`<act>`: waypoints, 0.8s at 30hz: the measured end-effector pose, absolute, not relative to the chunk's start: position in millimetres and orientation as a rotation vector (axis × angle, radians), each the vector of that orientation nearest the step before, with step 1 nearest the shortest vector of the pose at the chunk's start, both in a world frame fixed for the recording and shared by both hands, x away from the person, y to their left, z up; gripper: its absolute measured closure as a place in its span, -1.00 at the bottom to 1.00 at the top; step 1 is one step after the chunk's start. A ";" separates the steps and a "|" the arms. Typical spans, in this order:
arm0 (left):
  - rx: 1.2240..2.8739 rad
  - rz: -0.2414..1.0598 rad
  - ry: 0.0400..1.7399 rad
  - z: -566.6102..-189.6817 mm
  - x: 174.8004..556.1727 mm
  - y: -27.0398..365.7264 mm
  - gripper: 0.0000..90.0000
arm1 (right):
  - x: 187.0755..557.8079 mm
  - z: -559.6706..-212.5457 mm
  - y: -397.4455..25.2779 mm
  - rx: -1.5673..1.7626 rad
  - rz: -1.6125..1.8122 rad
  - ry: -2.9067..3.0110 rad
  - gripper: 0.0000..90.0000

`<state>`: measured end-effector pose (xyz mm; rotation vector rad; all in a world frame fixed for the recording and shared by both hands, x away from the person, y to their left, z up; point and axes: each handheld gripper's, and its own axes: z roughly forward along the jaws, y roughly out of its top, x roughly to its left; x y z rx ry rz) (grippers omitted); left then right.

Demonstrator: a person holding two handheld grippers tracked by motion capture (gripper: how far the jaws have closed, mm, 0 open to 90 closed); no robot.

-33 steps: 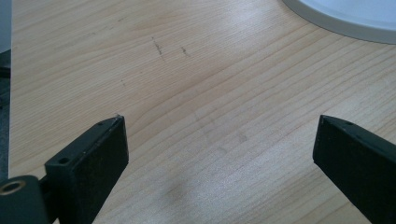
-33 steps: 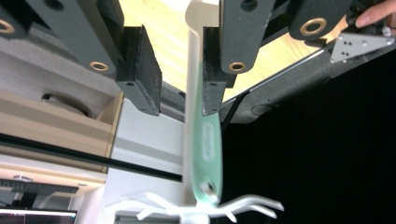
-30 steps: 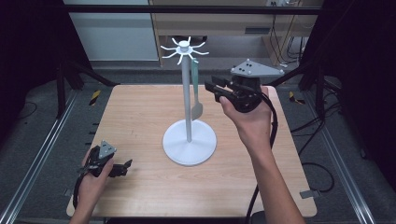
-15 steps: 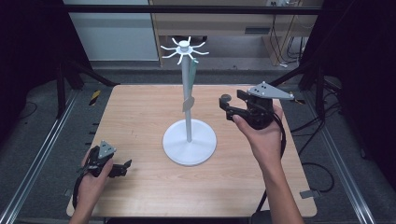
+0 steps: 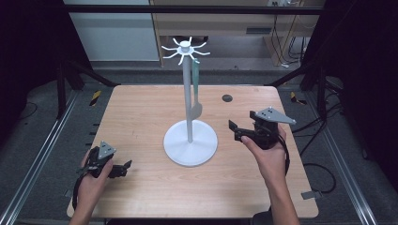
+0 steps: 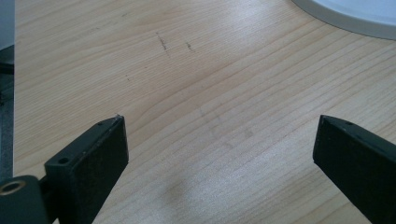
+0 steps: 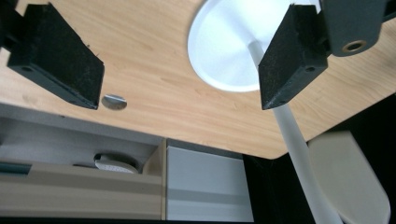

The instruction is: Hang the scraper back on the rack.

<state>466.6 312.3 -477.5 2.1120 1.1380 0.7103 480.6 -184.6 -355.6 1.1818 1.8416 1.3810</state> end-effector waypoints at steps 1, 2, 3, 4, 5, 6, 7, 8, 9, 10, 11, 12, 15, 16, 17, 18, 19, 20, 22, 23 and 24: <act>2.112 0.711 1.139 -477.5 466.6 312.4 -0.93 | 480.3 -360.3 -186.3 1.188 1.382 1.839 -0.70; 2.112 0.711 1.139 -477.5 466.7 312.5 -0.93 | 480.2 -364.8 -188.0 1.195 1.386 1.836 -0.71; 2.113 0.711 1.138 -477.5 466.7 312.6 -0.93 | 480.1 -368.9 -189.7 1.206 1.379 1.838 -0.73; 2.113 0.711 1.139 -477.5 466.7 312.6 -0.93 | 480.1 -373.0 -191.2 1.214 1.375 1.838 -0.74; 2.112 0.712 1.139 -477.5 466.7 312.5 -0.93 | 480.0 -376.9 -192.5 1.221 1.370 1.838 -0.74; 2.113 0.712 1.139 -477.6 466.7 312.4 -0.93 | 480.0 -380.4 -193.7 1.229 1.364 1.839 -0.76; 2.113 0.712 1.139 -477.6 466.7 312.4 -0.93 | 480.1 -383.7 -195.0 1.238 1.362 1.842 -0.77; 2.113 0.713 1.139 -477.5 466.6 312.3 -0.93 | 480.3 -387.2 -196.0 1.245 1.358 1.843 -0.78; 2.114 0.714 1.138 -477.5 466.6 312.3 -0.93 | 480.6 -390.5 -197.1 1.249 1.352 1.846 -0.78; 2.114 0.714 1.138 -477.4 466.5 312.3 -0.93 | 480.9 -393.5 -197.9 1.260 1.347 1.851 -0.79; 2.114 0.714 1.138 -477.4 466.5 312.2 -0.93 | 481.2 -396.7 -198.9 1.270 1.342 1.851 -0.79; 2.115 0.714 1.138 -477.5 466.4 312.2 -0.93 | 481.6 -400.1 -200.3 1.275 1.336 1.853 -0.79; 2.114 0.715 1.138 -477.4 466.5 312.3 -0.93 | 482.4 -410.9 -203.0 1.301 1.302 1.865 -0.79; 2.113 0.715 1.139 -477.4 466.5 312.4 -0.93 | 482.8 -414.9 -203.9 1.314 1.275 1.865 -0.78; 2.113 0.715 1.139 -477.5 466.6 312.5 -0.93 | 483.3 -419.1 -204.7 1.326 1.266 1.868 -0.78; 2.112 0.714 1.139 -477.5 466.7 312.6 -0.93 | 484.1 -423.3 -206.2 1.332 1.257 1.879 -0.78; 2.113 0.714 1.138 -477.4 466.8 312.6 -0.93 | 484.6 -427.2 -207.3 1.338 1.247 1.889 -0.79; 2.111 0.714 1.138 -477.4 467.0 312.5 -0.93 | 484.8 -430.1 -208.0 1.337 1.235 1.897 -0.78; 2.114 0.711 1.136 -477.3 467.5 312.2 -0.93 | 485.5 -439.7 -210.5 1.351 1.197 1.906 -0.76; 2.114 0.710 1.135 -477.3 467.8 311.8 -0.93 | 485.0 -444.3 -211.1 1.370 1.192 1.914 -0.73; 2.113 0.709 1.134 -477.4 468.0 311.3 -0.93 | 484.3 -449.0 -211.7 1.384 1.190 1.921 -0.72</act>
